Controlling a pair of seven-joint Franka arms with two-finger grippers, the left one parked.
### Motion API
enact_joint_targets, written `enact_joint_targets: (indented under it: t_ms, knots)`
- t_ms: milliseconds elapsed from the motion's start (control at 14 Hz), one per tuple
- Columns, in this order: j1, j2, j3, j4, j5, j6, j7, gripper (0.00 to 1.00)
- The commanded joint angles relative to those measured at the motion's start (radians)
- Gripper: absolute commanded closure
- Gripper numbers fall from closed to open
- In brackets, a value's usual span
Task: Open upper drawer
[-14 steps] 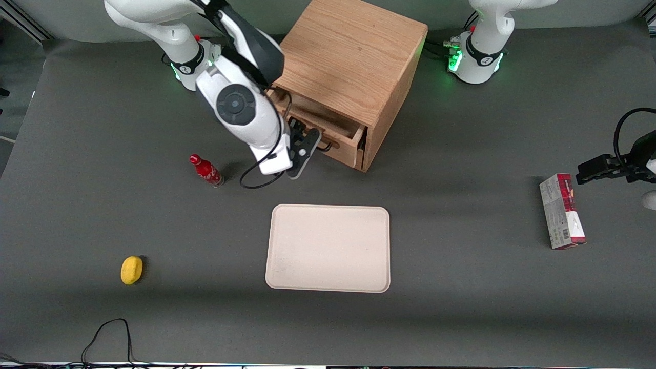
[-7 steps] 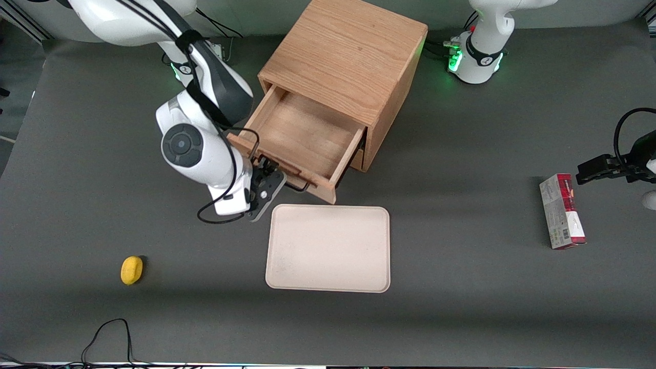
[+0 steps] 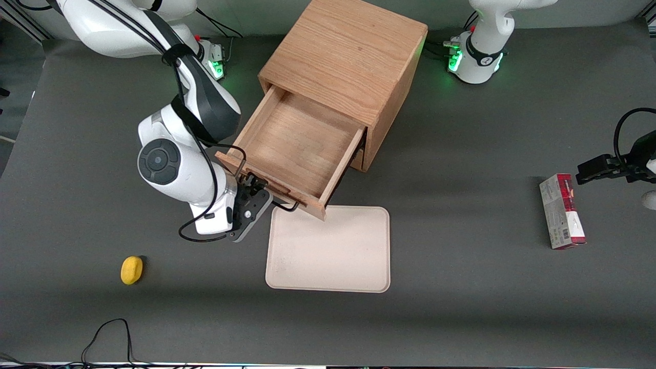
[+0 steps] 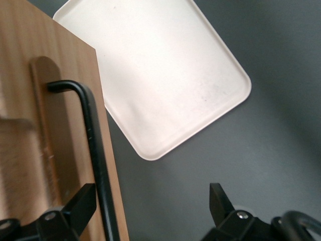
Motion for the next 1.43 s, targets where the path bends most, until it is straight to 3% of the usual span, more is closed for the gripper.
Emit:
enact_joint_targets:
  t_ms: [0, 286, 500, 643, 786, 1071, 1357]
  knots:
    - [0.005, -0.006, -0.039, 0.195, -0.055, -0.148, -0.010, 0.00]
    - [0.005, -0.119, -0.149, 0.190, -0.055, -0.185, 0.013, 0.00]
    - [0.005, -0.286, -0.241, 0.007, -0.023, -0.216, 0.276, 0.00]
    - [0.005, -0.391, -0.301, -0.123, -0.016, -0.199, 0.329, 0.00]
    - [0.007, -0.498, -0.369, -0.264, 0.036, -0.164, 0.385, 0.00]
    - [0.007, -0.649, -0.400, -0.416, 0.024, -0.156, 0.565, 0.00]
    - [0.007, -0.677, -0.444, -0.437, 0.035, -0.203, 0.565, 0.00]
